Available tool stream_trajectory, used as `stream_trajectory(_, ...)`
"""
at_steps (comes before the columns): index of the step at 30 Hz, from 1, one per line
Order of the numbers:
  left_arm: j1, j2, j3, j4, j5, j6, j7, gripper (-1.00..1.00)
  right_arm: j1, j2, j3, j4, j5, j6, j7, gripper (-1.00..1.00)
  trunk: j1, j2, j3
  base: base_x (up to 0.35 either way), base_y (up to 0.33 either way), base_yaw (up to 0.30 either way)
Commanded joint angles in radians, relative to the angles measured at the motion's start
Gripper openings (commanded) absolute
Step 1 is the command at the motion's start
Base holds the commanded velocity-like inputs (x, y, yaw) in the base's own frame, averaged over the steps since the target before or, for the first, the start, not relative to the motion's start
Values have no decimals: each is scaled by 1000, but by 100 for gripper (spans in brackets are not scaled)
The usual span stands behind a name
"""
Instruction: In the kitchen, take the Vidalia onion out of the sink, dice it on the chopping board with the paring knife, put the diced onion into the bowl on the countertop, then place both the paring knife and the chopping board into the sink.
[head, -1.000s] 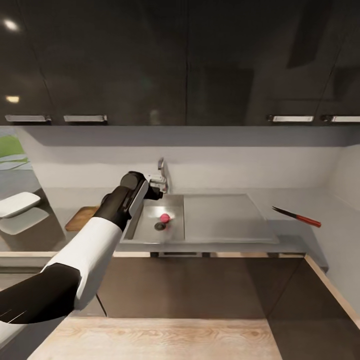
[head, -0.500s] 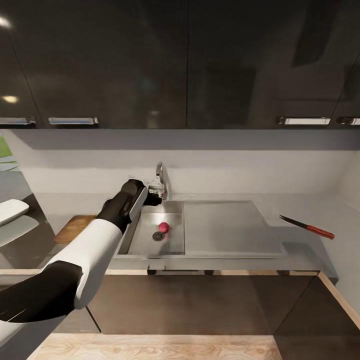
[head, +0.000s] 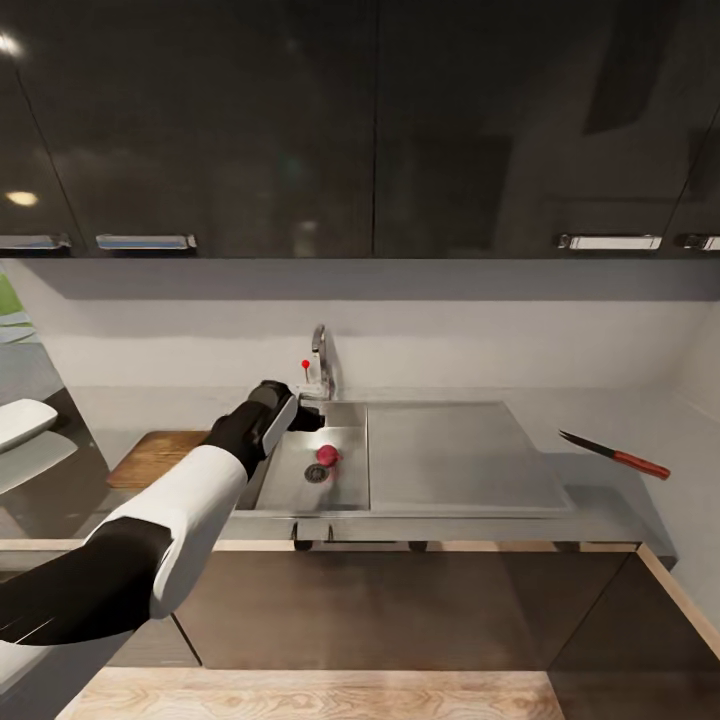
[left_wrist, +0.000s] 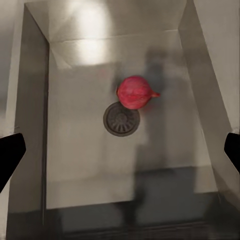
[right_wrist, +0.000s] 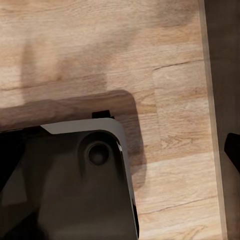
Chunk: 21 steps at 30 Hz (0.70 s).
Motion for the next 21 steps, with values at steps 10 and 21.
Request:
stream_trajectory(10,0,0,-7,58,11,-72,8,100,-1,0,-6,1,1,-4,1,100,1,-2,-2,0,0,0)
stream_trajectory(21,1,0,-7,91,11,-93,-18,100,-1,-1,-6,1,1,-4,0,100,1,-2,-2,102,-23,0)
